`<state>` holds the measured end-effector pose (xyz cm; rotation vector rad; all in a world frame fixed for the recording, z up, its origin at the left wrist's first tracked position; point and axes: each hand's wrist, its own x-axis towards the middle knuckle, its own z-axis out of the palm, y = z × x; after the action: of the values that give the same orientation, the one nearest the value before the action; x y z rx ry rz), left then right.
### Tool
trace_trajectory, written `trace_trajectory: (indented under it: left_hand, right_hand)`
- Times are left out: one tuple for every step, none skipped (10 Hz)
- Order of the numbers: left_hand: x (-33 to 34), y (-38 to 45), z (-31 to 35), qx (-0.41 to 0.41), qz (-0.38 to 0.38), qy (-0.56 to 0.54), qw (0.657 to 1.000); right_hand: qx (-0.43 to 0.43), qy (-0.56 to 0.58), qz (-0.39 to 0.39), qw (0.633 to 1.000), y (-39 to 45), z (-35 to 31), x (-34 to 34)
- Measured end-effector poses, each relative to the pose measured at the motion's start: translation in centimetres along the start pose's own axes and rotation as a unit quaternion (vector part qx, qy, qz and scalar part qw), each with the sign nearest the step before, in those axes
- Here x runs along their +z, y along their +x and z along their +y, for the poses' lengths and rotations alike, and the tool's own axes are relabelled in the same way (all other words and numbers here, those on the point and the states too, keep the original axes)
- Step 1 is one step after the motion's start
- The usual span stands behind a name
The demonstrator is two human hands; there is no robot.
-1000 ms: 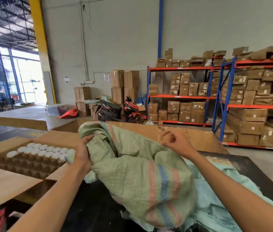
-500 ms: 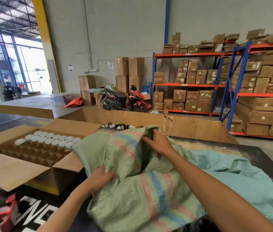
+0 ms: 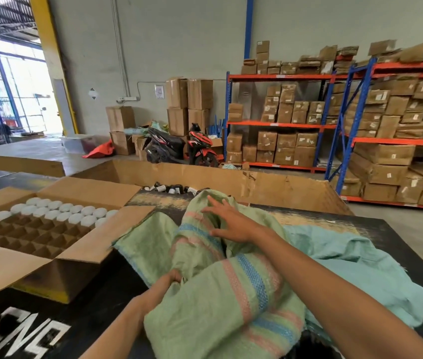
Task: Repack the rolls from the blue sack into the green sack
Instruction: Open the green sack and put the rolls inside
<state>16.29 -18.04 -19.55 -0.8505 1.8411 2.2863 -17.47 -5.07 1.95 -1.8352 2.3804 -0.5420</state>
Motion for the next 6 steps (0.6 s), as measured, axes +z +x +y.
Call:
trace_trajectory:
  left_hand:
    - [-13.8, -6.1, 3.1, 0.124, 0.015, -0.041, 0.991]
    - [2.9, -1.8, 14.6, 0.11, 0.092, -0.038, 0.989]
    - [7.6, -2.9, 18.3, 0.058, 0.006, -0.092, 0.994]
    - [9.0, -2.2, 19.4, 0.066, 0.043, -0.143, 0.987]
    - [9.8, -2.2, 20.2, 0.132, 0.048, -0.206, 0.968]
    - [10.6, -1.8, 21.3, 0.177, 0.078, -0.214, 0.957]
  right_hand:
    - [-0.027, -0.012, 0.029, 0.999, -0.5, 0.5, 1.2]
    - [-0.034, 0.012, -0.012, 0.999, -1.0, 0.4, 2.2]
    - [-0.039, -0.015, -0.036, 0.999, -1.3, 0.2, 3.0]
    - [-0.024, -0.075, 0.01, 0.997, -1.4, 0.5, 3.1]
    - [0.011, -0.111, -0.011, 0.994, -1.5, 0.8, 2.6]
    - [0.024, -0.118, -0.023, 0.992, -1.7, 1.0, 2.2]
